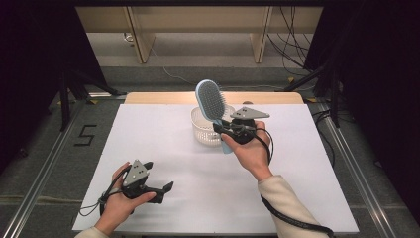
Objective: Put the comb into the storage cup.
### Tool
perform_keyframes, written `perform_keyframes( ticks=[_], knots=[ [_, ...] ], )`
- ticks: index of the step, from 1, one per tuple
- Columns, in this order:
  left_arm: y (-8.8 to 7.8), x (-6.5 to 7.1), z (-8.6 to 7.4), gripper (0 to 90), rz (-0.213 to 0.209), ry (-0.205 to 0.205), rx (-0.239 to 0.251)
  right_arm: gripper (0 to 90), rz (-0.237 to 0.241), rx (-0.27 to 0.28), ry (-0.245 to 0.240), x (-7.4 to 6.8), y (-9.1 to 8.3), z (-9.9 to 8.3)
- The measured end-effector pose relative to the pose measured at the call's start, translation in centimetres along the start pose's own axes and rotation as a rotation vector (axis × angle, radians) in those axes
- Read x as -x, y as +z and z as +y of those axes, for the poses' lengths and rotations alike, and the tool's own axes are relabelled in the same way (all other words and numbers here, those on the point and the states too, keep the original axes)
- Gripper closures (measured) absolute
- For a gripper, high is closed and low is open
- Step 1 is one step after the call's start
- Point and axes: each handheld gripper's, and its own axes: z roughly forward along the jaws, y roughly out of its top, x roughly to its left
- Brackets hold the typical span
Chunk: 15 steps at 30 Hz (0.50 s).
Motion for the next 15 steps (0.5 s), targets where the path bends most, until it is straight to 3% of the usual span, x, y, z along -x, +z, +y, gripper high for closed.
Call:
perform_keyframes(
  ticks=[15],
  knots=[
    [-0.01, 0.01, -0.01, 0.0, 0.0, -0.001, 0.0, 70.5, -0.01, 0.023, 0.009, 0.32, -0.26, 0.11]
  ],
)
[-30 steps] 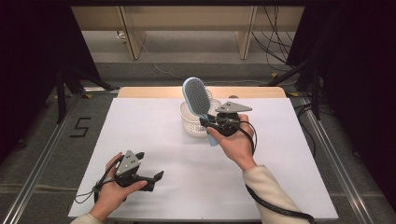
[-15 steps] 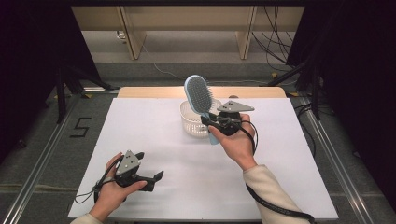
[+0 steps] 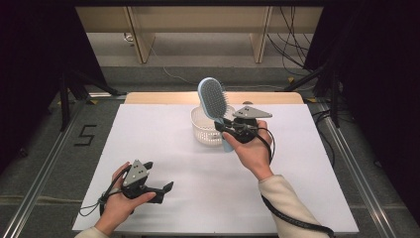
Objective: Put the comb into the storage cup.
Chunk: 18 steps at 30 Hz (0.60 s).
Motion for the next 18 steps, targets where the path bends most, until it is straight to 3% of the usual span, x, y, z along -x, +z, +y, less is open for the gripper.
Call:
perform_keyframes(
  ticks=[18],
  knots=[
    [0.01, 0.02, 0.0, 0.0, -0.001, 0.001, 0.0, 70.5, -0.008, 0.023, 0.011, 0.26, -0.22, 0.08]
  ],
)
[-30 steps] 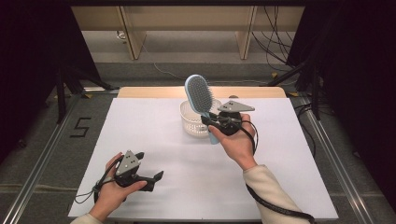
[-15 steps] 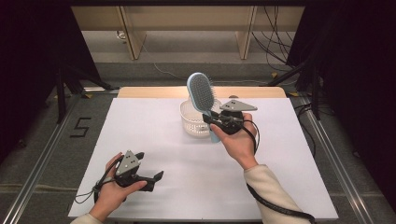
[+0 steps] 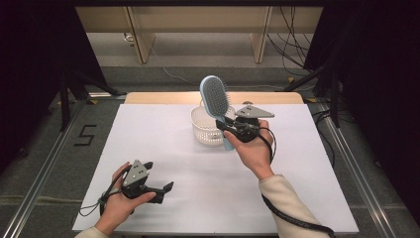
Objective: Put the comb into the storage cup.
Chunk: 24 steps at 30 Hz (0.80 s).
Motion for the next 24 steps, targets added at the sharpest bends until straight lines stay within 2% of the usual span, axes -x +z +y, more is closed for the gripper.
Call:
perform_keyframes(
  ticks=[24],
  knots=[
    [0.0, -0.01, 0.01, 0.0, -0.002, 0.001, 0.001, 70.5, -0.015, 0.021, 0.008, 0.45, -0.28, 0.16]
  ],
)
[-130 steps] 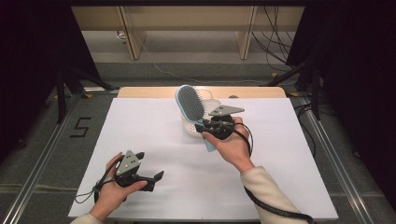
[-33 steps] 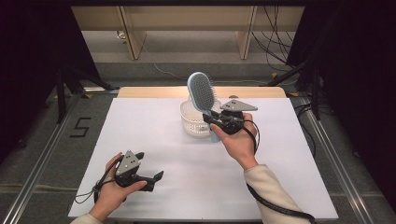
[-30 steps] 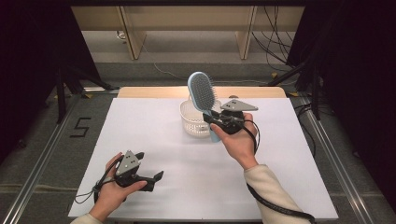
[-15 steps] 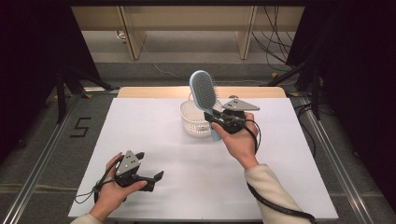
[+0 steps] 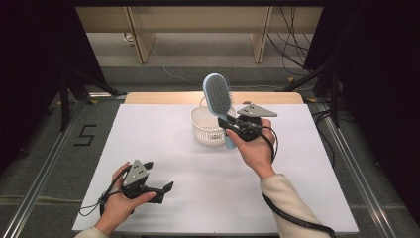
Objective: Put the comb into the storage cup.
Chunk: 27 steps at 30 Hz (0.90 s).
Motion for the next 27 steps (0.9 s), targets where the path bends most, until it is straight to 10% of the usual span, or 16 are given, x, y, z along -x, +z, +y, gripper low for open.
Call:
perform_keyframes(
  ticks=[27],
  knots=[
    [-0.02, -0.02, 0.0, 0.0, 0.002, -0.001, 0.001, 70.5, -0.012, 0.018, 0.004, 0.4, -0.14, 0.19]
  ],
)
